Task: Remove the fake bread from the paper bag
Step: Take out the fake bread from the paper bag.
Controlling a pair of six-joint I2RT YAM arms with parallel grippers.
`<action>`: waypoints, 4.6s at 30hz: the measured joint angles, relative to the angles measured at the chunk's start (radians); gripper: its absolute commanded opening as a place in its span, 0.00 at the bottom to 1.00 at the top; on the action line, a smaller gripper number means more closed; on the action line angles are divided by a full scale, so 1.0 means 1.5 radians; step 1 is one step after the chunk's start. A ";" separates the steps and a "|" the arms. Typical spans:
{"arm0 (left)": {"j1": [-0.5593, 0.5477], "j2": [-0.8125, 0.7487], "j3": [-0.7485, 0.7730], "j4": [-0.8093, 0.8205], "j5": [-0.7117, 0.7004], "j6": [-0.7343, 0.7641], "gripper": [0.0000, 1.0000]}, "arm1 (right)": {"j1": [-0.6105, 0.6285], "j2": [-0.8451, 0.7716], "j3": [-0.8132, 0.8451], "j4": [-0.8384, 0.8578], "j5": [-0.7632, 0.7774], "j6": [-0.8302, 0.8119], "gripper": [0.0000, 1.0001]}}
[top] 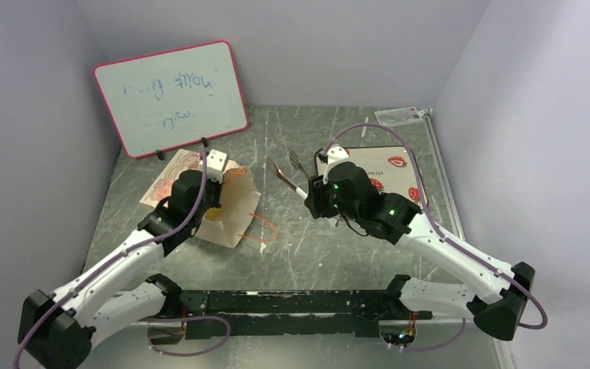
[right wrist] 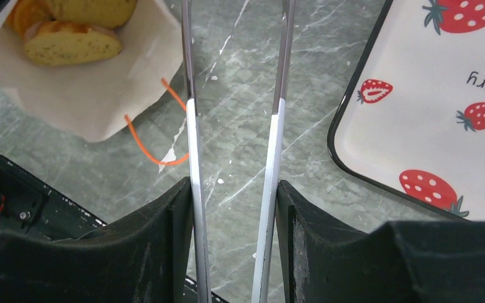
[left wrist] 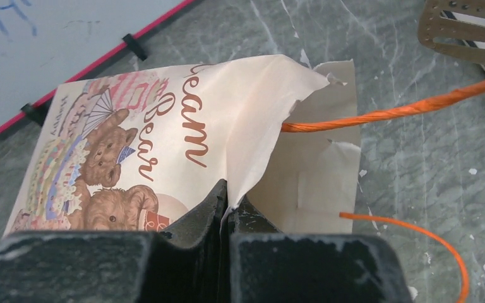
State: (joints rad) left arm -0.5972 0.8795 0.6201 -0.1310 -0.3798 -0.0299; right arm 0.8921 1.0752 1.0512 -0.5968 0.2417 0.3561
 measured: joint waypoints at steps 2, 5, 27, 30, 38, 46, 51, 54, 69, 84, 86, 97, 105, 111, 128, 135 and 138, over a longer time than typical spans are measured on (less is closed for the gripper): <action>0.022 0.030 0.007 0.012 0.040 0.022 0.07 | 0.000 -0.011 -0.008 -0.001 -0.007 -0.002 0.28; 0.069 0.082 0.027 0.037 0.113 0.054 0.07 | 0.000 -0.020 -0.011 -0.007 -0.011 -0.008 0.28; 0.130 0.307 0.165 0.145 0.352 0.145 0.07 | 0.005 -0.084 -0.033 -0.058 -0.110 -0.024 0.24; 0.130 0.307 0.168 0.142 0.356 0.145 0.07 | 0.008 -0.079 -0.042 -0.054 -0.125 -0.030 0.24; 0.130 0.307 0.184 0.122 0.372 0.147 0.07 | 0.022 -0.016 -0.072 -0.002 -0.155 -0.043 0.24; 0.130 0.298 0.192 0.089 0.388 0.148 0.07 | 0.026 0.058 -0.077 0.075 -0.170 -0.067 0.24; 0.130 0.296 0.193 0.080 0.396 0.150 0.07 | 0.028 0.099 -0.076 0.106 -0.176 -0.080 0.25; 0.130 0.294 0.193 0.076 0.400 0.150 0.07 | 0.030 0.124 -0.072 0.114 -0.178 -0.084 0.25; 0.130 0.272 0.193 0.064 0.423 0.150 0.07 | 0.055 0.225 0.009 0.165 -0.145 -0.105 0.28; 0.148 0.238 0.193 0.057 0.433 0.149 0.07 | 0.101 0.264 0.014 0.172 -0.134 -0.118 0.30; 0.153 0.232 0.193 0.056 0.437 0.147 0.07 | 0.101 0.264 0.011 0.172 -0.133 -0.119 0.30; 0.158 0.231 0.193 0.054 0.452 0.137 0.07 | 0.102 0.308 0.019 0.186 -0.121 -0.127 0.31; 0.158 0.231 0.182 0.058 0.457 0.130 0.07 | 0.103 0.325 0.020 0.186 -0.113 -0.129 0.06; 0.158 0.231 0.174 0.065 0.460 0.125 0.07 | 0.104 0.325 0.022 0.184 -0.107 -0.130 0.00; 0.158 0.231 0.167 0.074 0.464 0.114 0.07 | 0.104 0.367 0.039 0.170 -0.111 -0.127 0.39; 0.158 0.231 0.167 0.074 0.464 0.111 0.07 | 0.104 0.392 0.041 0.170 -0.119 -0.122 0.36; 0.158 0.231 0.167 0.074 0.464 0.109 0.07 | 0.104 0.392 0.041 0.170 -0.119 -0.120 0.08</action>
State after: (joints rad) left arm -0.3603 1.2263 0.8700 -0.0196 0.3161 0.1341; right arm 1.0485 1.6634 1.1126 -0.3416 0.0635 0.1757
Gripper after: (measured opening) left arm 0.071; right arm 0.493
